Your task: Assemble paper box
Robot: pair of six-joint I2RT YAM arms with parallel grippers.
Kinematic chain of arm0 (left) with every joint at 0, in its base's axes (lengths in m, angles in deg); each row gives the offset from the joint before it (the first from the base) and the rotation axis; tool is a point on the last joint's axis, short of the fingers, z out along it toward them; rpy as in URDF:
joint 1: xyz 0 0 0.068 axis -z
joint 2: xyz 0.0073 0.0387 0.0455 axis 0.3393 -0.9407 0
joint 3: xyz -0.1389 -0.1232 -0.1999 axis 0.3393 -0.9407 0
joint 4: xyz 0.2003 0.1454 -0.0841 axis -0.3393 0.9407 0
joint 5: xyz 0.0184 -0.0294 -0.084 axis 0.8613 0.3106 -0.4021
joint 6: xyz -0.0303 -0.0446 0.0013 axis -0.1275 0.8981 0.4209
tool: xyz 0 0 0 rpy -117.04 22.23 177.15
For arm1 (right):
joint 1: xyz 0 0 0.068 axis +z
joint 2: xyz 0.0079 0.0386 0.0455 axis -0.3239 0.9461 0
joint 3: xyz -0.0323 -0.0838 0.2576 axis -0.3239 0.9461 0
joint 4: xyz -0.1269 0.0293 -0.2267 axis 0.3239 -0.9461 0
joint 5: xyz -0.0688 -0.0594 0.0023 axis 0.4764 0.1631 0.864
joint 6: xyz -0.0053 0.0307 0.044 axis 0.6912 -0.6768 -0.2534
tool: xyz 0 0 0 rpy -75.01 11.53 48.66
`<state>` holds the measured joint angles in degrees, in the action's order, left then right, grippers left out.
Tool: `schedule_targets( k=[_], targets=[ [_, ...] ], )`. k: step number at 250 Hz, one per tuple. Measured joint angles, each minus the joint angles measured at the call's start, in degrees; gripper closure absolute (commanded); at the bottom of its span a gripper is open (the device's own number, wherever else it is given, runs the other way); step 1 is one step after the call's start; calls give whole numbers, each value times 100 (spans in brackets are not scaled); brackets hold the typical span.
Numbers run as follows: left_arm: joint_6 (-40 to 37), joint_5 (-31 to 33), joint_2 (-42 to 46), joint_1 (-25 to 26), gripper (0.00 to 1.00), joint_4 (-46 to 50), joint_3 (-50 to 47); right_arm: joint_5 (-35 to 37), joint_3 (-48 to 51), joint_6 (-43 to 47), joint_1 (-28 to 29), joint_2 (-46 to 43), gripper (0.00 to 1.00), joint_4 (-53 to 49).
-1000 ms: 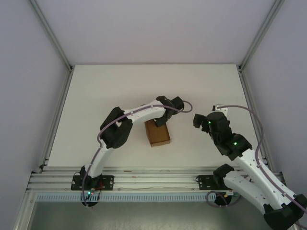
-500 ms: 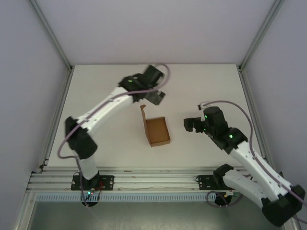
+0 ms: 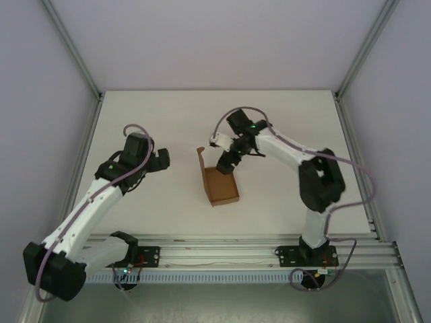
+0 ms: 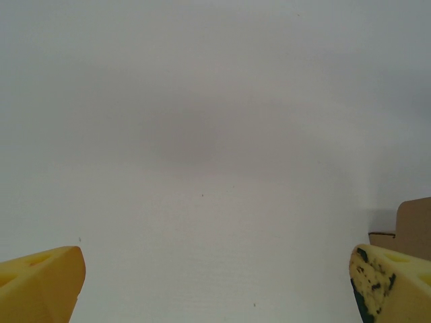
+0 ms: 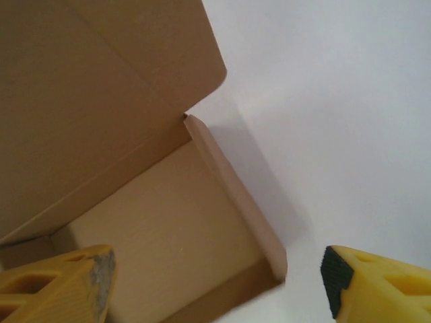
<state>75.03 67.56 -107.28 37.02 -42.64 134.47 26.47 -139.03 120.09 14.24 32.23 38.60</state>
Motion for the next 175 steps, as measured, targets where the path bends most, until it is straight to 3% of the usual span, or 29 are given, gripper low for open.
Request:
schedule_targets(
  k=[24,69,117,152,175],
  targets=[
    [151,17,326,-2,0,31,-162,-46,-629,315,76,732,31,-404],
    [317,17,422,-7,0,87,-339,20,-1054,450,243,1381,73,-673],
    [407,0,380,-7,0,122,-374,308,-525,-136,369,1147,96,24],
    [463,2,341,-7,0,133,-374,1038,560,-1023,402,426,98,975],
    [492,26,330,-7,0,131,-374,1996,1314,-1980,483,-157,98,1495]
  ],
)
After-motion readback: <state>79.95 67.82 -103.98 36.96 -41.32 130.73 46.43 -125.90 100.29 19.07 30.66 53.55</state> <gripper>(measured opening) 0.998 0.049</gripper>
